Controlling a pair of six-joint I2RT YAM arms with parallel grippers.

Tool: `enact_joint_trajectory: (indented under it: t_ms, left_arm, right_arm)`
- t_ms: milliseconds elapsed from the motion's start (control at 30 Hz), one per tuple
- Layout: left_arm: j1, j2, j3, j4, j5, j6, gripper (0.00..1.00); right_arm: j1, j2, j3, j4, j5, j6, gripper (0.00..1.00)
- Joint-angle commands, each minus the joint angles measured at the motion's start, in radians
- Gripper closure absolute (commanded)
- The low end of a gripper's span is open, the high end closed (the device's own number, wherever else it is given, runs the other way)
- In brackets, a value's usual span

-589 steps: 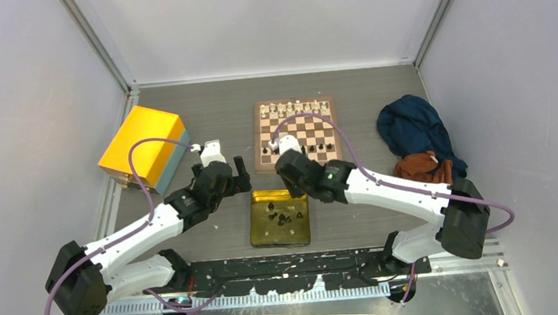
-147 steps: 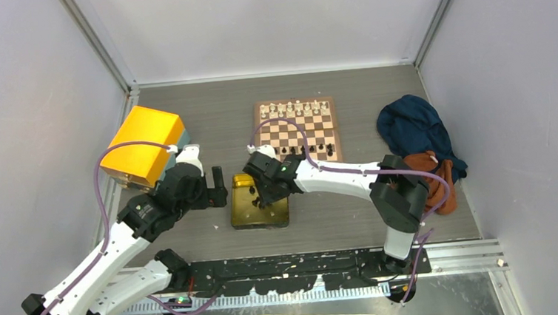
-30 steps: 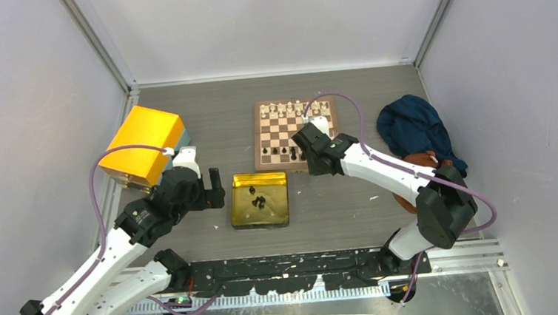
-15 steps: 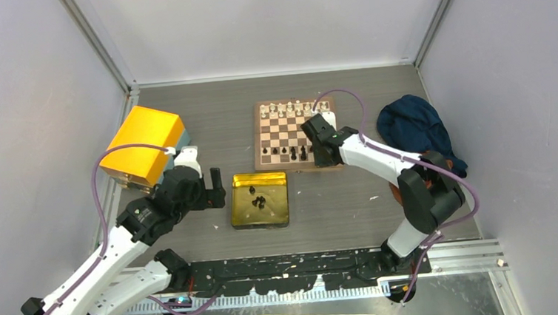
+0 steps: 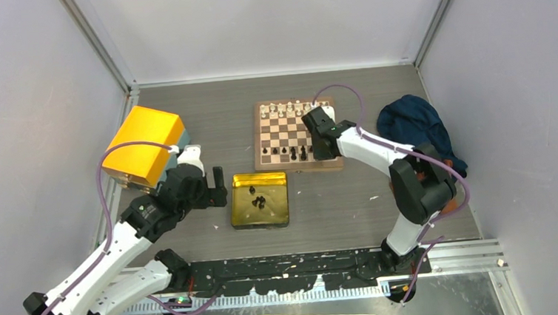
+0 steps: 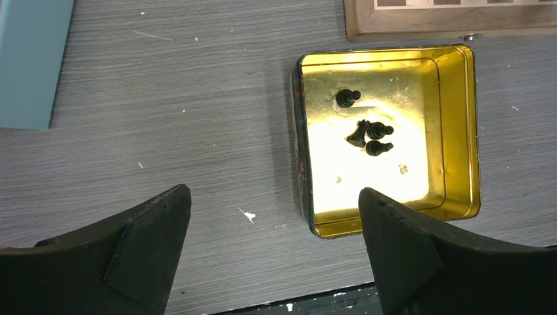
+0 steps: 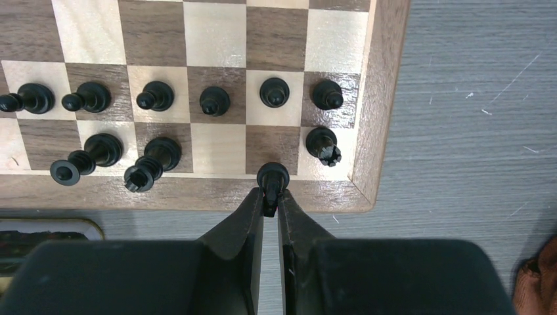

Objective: Set up the chess pieces on the board
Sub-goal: Place the chess piece on the chessboard.

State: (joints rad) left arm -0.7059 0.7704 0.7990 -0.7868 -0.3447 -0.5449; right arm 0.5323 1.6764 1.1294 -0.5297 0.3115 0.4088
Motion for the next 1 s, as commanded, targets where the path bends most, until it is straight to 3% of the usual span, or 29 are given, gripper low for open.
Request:
enact_joint_trajectory:
  t_ms: [0, 967]
  left_arm:
    - [-0.002, 0.004, 0.02, 0.055, -0.018, 0.008, 0.0]
    - [-0.001, 0.029, 0.01, 0.078, -0.016, -0.001, 0.0]
  right_arm:
    - [-0.006, 0.016, 0.055, 0.034, -0.013, -0.017, 0.99]
    - [-0.039, 0.055, 0.078, 0.013, -0.052, -0.021, 0.99]
